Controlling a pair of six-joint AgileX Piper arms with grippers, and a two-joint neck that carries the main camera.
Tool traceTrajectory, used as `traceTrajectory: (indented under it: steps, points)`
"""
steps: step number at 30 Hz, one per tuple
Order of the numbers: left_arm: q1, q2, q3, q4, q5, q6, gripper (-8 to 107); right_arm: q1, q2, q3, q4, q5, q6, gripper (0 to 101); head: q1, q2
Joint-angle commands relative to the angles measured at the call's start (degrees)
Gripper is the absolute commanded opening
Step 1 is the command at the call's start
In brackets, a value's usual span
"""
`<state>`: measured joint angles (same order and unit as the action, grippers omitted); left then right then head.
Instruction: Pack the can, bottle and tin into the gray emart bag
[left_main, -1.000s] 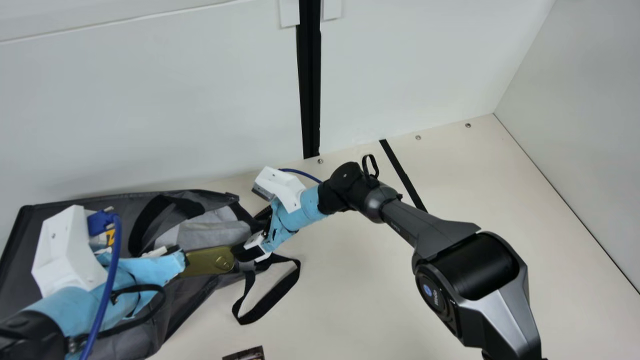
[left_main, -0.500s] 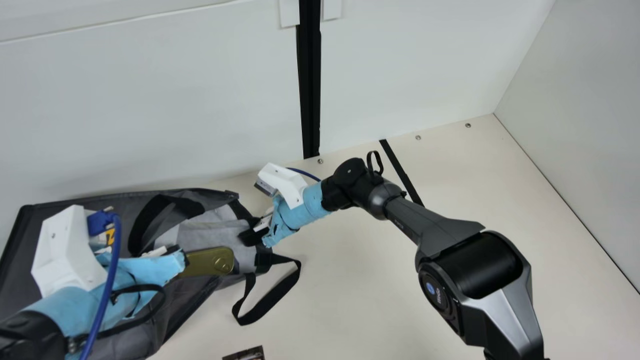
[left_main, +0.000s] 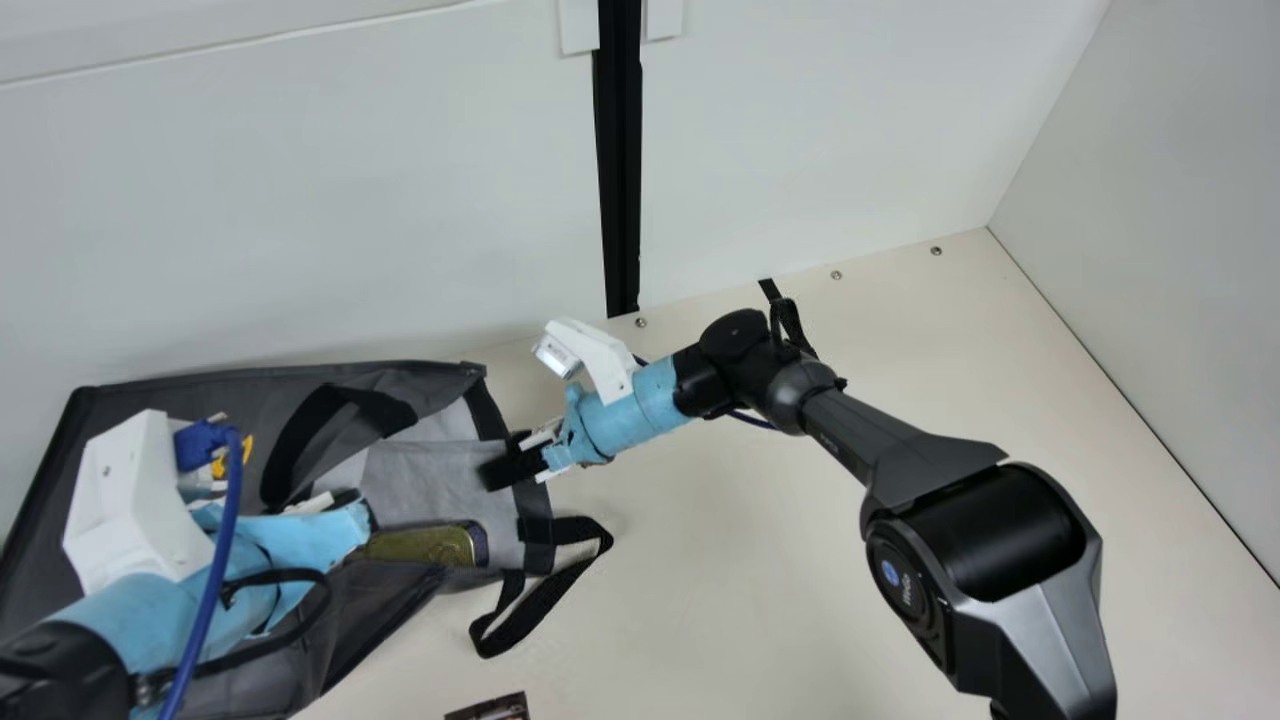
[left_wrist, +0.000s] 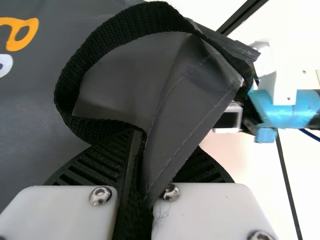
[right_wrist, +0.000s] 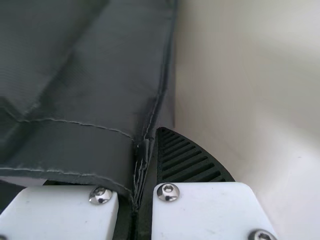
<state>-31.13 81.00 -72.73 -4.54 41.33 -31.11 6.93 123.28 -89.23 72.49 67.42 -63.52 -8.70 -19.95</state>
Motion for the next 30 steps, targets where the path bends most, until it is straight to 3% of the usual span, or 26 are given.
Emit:
traceTrajectory:
  steps: [1,16,30]
  points:
    - [0.0,0.0,0.0,0.0,0.0,0.0,10,-0.5,-0.6,0.6,0.7,1.4,0.1,0,-1.3,0.0]
    - [1.6,-0.3,-0.5,-2.4,-3.3,2.7,10,-1.6,-7.0,7.7,5.8,2.5,-0.1,0,-1.3,0.0]
    - [2.6,1.5,-3.8,-5.5,-6.2,7.4,10,-3.7,-13.1,10.0,9.0,2.5,1.2,0,-1.3,0.0]
